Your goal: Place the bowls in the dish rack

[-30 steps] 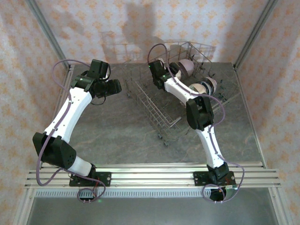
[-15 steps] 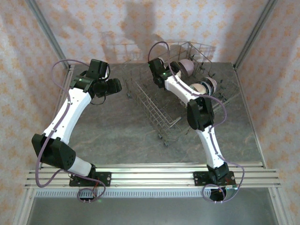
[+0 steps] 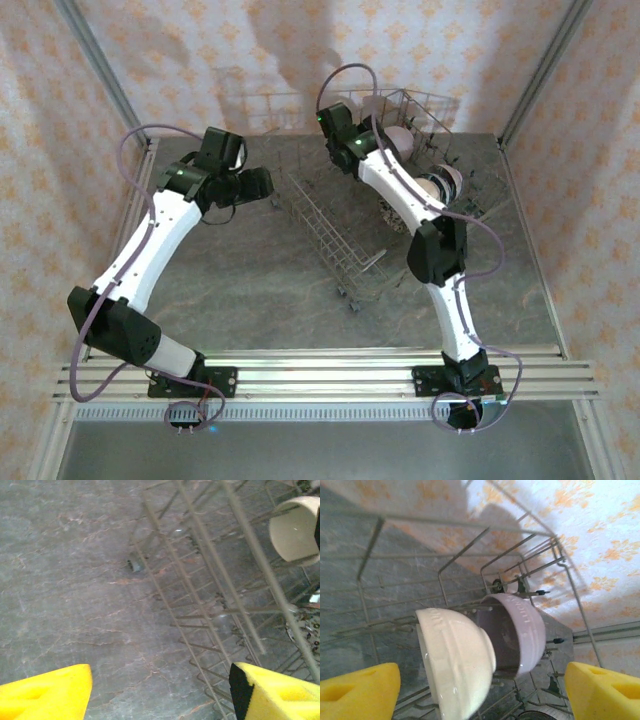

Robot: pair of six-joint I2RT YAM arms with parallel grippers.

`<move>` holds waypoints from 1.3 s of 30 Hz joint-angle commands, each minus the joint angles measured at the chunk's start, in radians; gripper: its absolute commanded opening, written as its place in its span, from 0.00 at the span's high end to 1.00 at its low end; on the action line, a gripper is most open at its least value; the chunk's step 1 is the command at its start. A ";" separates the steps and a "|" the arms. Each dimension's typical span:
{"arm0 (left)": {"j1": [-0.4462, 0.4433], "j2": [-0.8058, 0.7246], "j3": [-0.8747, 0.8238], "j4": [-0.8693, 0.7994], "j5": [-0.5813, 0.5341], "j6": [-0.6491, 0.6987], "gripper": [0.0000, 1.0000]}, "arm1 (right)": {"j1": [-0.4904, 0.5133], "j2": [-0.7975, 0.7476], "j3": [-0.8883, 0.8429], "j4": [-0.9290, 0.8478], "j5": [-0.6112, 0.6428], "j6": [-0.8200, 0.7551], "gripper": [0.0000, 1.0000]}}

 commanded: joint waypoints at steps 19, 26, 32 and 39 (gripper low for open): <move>-0.339 0.131 0.156 -0.019 -0.213 -0.133 0.20 | -0.520 -0.261 -0.100 -0.192 -0.233 0.243 0.09; -0.363 0.275 0.291 -0.098 -0.223 -0.152 0.24 | -0.602 -0.232 -0.117 -0.173 -0.314 0.261 0.07; -0.356 0.327 0.305 -0.061 -0.191 -0.176 0.33 | -0.619 -0.243 -0.161 -0.144 -0.331 0.259 0.05; -0.301 0.338 0.306 0.018 -0.140 -0.191 0.39 | -0.619 -0.238 -0.165 -0.139 -0.353 0.258 0.04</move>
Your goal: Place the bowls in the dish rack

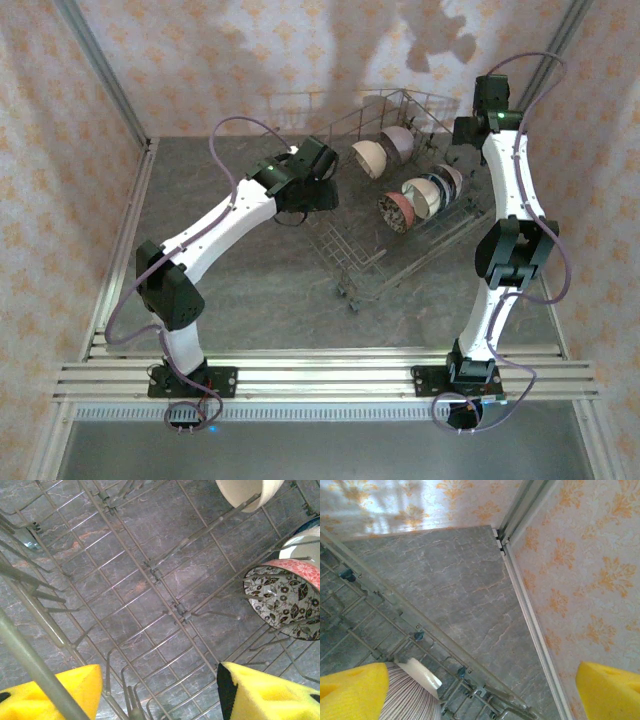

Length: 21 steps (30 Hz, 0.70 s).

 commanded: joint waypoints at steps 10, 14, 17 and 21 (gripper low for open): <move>0.158 -0.013 -0.003 0.136 0.093 -0.004 0.53 | -0.005 0.024 0.000 0.020 0.029 -0.006 0.03; 0.197 0.009 0.022 0.130 0.104 0.014 0.58 | -0.021 0.052 0.034 -0.012 0.012 0.002 0.03; 0.235 0.023 0.036 0.130 0.113 0.017 0.60 | -0.032 0.069 0.050 -0.034 -0.013 0.007 0.03; 0.287 0.050 0.077 0.123 0.120 0.031 0.61 | -0.044 0.092 0.063 -0.052 -0.057 -0.008 0.03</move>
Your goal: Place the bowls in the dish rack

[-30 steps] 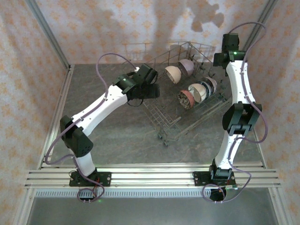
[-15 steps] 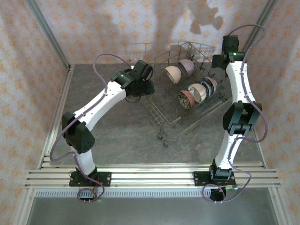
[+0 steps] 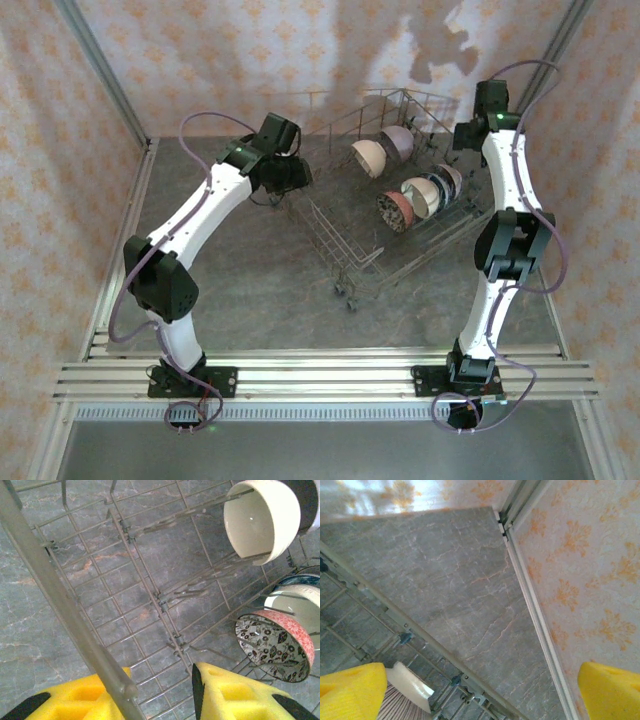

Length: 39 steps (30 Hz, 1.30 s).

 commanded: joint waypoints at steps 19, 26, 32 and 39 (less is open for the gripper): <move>0.238 0.300 0.461 -0.119 -0.001 0.181 0.54 | -0.028 -0.019 -0.020 -0.135 -0.275 0.020 0.00; 0.234 0.225 0.328 -0.068 0.084 0.180 0.40 | -0.001 -0.035 -0.083 -0.204 -0.332 0.032 0.01; 0.227 0.060 0.109 0.023 0.102 0.179 0.32 | 0.028 -0.121 -0.179 -0.171 -0.333 0.062 0.00; 0.222 -0.072 -0.028 0.056 0.107 0.182 0.28 | 0.070 -0.195 -0.273 -0.181 -0.366 0.097 0.02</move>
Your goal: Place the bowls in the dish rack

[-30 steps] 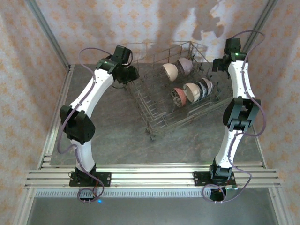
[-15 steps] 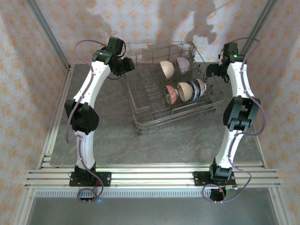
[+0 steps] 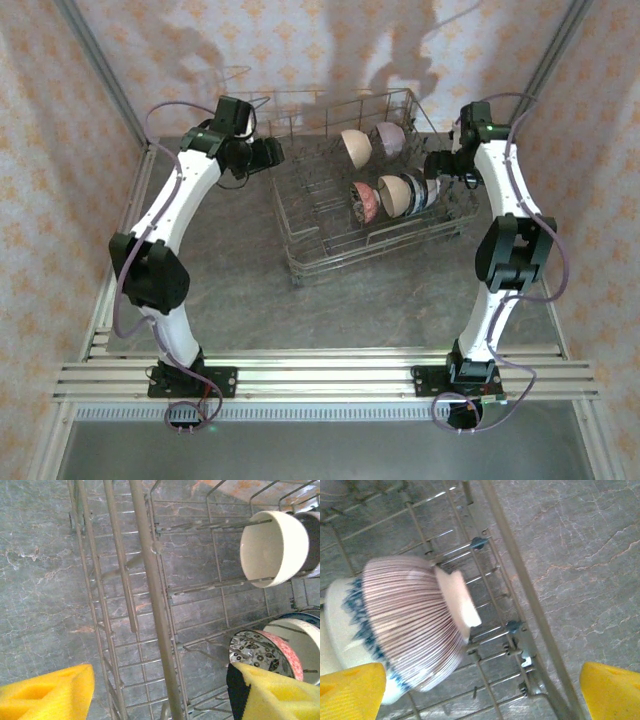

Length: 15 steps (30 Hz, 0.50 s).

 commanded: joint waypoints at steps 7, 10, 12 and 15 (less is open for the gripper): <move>0.006 -0.183 -0.126 0.010 -0.054 0.057 0.25 | 0.043 -0.196 -0.216 0.056 -0.099 0.120 0.04; 0.006 -0.221 -0.154 0.003 -0.067 0.071 0.24 | 0.059 -0.249 -0.279 0.068 -0.135 0.141 0.05; 0.007 -0.244 -0.176 0.005 -0.073 0.069 0.24 | 0.072 -0.286 -0.322 0.084 -0.168 0.164 0.06; 0.006 -0.280 -0.210 0.014 -0.081 0.056 0.24 | 0.095 -0.348 -0.386 0.112 -0.174 0.174 0.06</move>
